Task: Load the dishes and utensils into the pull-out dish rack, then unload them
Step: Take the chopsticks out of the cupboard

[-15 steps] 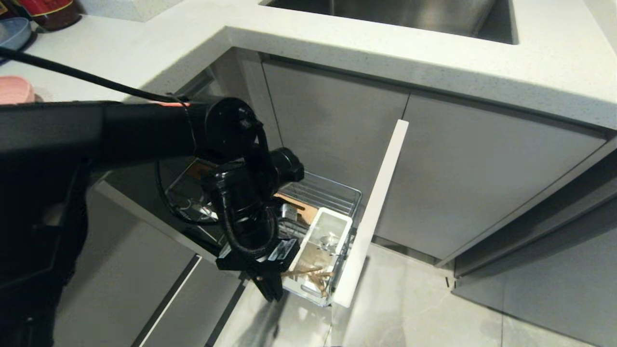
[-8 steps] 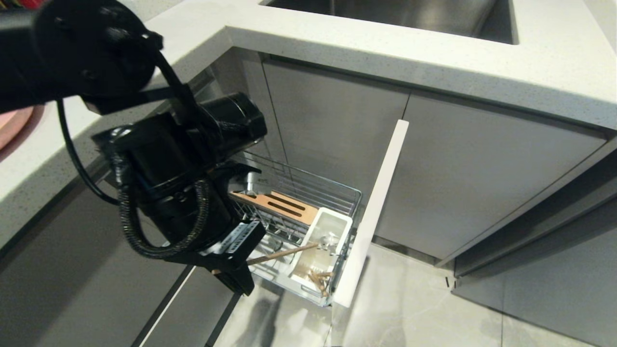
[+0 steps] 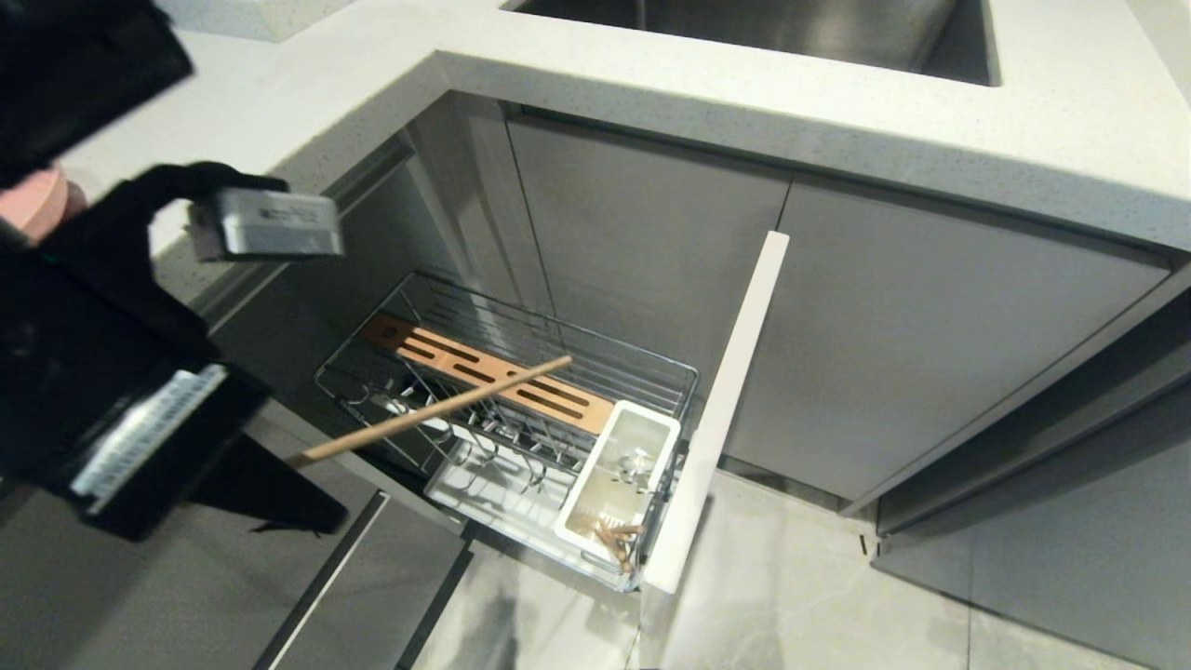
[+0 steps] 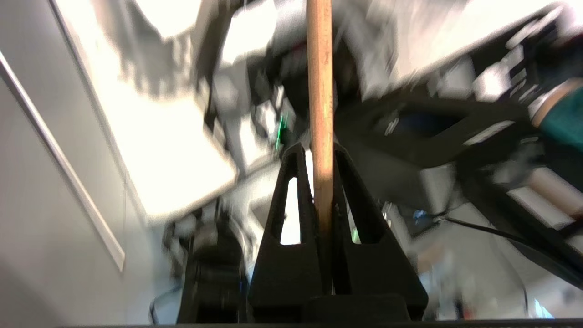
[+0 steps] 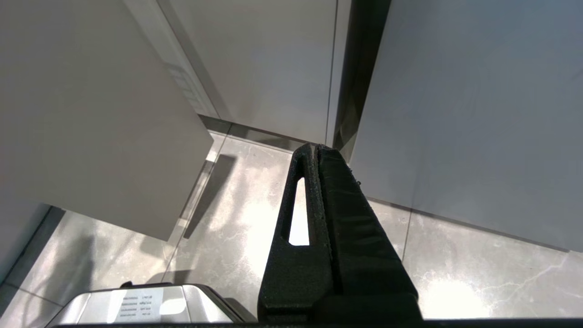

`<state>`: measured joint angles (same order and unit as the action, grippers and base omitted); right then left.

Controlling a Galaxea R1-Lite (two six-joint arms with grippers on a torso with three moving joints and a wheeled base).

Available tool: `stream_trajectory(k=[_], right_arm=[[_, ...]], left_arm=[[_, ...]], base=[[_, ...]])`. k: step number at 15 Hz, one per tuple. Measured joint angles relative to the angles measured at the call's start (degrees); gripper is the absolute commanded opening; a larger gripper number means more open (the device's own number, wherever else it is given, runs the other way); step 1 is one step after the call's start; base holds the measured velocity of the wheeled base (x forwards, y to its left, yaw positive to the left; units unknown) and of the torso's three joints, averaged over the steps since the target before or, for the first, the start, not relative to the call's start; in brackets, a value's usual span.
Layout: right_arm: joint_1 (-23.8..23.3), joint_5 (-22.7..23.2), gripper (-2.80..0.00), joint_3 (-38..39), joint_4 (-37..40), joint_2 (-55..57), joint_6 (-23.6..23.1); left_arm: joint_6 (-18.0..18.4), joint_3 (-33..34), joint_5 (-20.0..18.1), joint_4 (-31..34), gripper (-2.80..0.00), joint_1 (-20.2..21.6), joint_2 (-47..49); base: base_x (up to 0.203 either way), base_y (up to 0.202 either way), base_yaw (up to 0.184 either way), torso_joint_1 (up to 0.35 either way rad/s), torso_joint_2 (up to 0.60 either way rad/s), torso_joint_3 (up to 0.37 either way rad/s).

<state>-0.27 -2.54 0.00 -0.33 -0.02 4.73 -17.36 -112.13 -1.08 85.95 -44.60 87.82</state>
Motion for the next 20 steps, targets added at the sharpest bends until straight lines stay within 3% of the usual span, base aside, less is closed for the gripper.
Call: stream_trajectory(k=[3, 6, 9, 11, 13, 16, 18, 20], right_arm=[[0.0, 0.0, -2.8, 0.0, 0.0, 0.0, 0.0], [0.0, 0.0, -2.8, 0.0, 0.01, 0.0, 0.0], [0.0, 0.0, -2.8, 0.0, 0.02, 0.0, 0.0], [0.0, 0.0, -2.8, 0.0, 0.0, 0.0, 0.0], [0.0, 0.0, -2.8, 0.0, 0.02, 0.0, 0.0], [0.0, 0.0, -2.8, 0.0, 0.0, 0.0, 0.0], [0.0, 0.0, -2.8, 0.0, 0.0, 0.0, 0.0], [0.0, 0.0, -2.8, 0.0, 0.0, 0.0, 0.0]], left_arm=[[-1.96, 0.02, 1.43, -9.52, -2.8, -0.2, -8.34], [-5.53, 0.13, 1.41, -20.18, -2.8, 2.66, -14.79], [-10.24, 0.15, 1.42, -28.7, -2.8, 11.0, -17.97], [-12.78, 0.15, 1.52, -32.78, -2.8, 19.69, -18.93], [-15.77, 0.15, 2.64, -34.28, -2.8, 28.09, -19.35], [-20.34, 1.44, 6.17, -33.39, -2.8, 37.21, -18.96], [-21.52, 2.49, 7.35, -33.29, -2.8, 40.88, -17.66], [-23.51, 3.43, 11.77, -30.85, -2.8, 41.98, -15.65]], base=[[0.0, 0.0, 0.0, 0.0, 0.0, 0.0], [0.0, 0.0, 0.0, 0.0, 0.0, 0.0], [0.0, 0.0, 0.0, 0.0, 0.0, 0.0], [0.0, 0.0, 0.0, 0.0, 0.0, 0.0], [0.0, 0.0, 0.0, 0.0, 0.0, 0.0], [0.0, 0.0, 0.0, 0.0, 0.0, 0.0], [0.0, 0.0, 0.0, 0.0, 0.0, 0.0], [0.0, 0.0, 0.0, 0.0, 0.0, 0.0]])
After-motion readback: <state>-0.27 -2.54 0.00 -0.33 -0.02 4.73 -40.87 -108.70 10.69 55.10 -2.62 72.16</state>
